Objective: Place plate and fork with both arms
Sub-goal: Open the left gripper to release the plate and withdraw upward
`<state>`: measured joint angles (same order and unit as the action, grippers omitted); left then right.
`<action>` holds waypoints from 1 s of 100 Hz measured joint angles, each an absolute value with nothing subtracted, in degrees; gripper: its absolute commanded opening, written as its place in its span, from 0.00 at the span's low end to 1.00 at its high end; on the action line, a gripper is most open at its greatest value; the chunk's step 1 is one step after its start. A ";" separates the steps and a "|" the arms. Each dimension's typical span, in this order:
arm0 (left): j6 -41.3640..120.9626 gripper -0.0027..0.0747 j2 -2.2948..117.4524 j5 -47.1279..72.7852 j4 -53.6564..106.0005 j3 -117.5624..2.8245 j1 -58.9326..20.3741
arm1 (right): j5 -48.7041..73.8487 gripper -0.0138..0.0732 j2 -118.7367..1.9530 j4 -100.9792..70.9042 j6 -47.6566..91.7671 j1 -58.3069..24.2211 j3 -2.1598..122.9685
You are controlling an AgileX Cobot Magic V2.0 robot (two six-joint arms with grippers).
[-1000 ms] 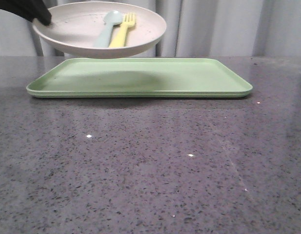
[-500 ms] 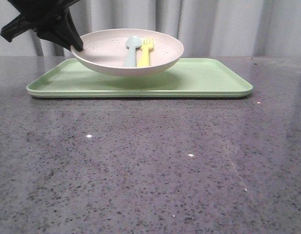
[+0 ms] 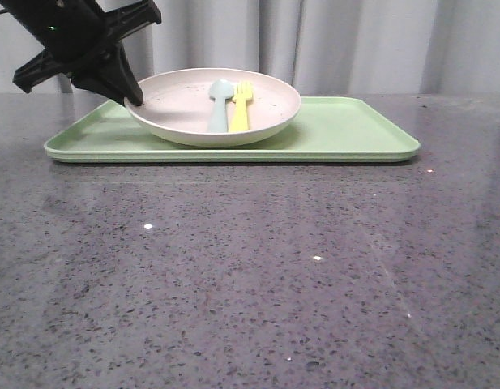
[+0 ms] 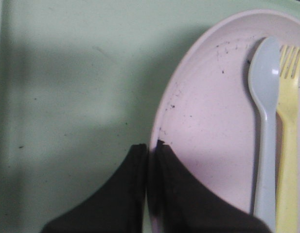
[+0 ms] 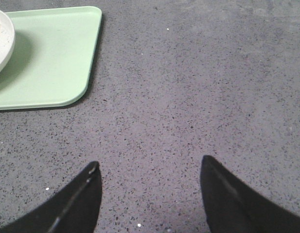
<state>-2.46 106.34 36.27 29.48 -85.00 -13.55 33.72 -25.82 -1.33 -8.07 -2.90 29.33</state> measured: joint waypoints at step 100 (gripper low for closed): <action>-2.58 0.37 103.56 37.56 24.73 -85.13 -13.55 | 32.83 0.68 -25.82 -1.33 -8.07 -2.90 29.33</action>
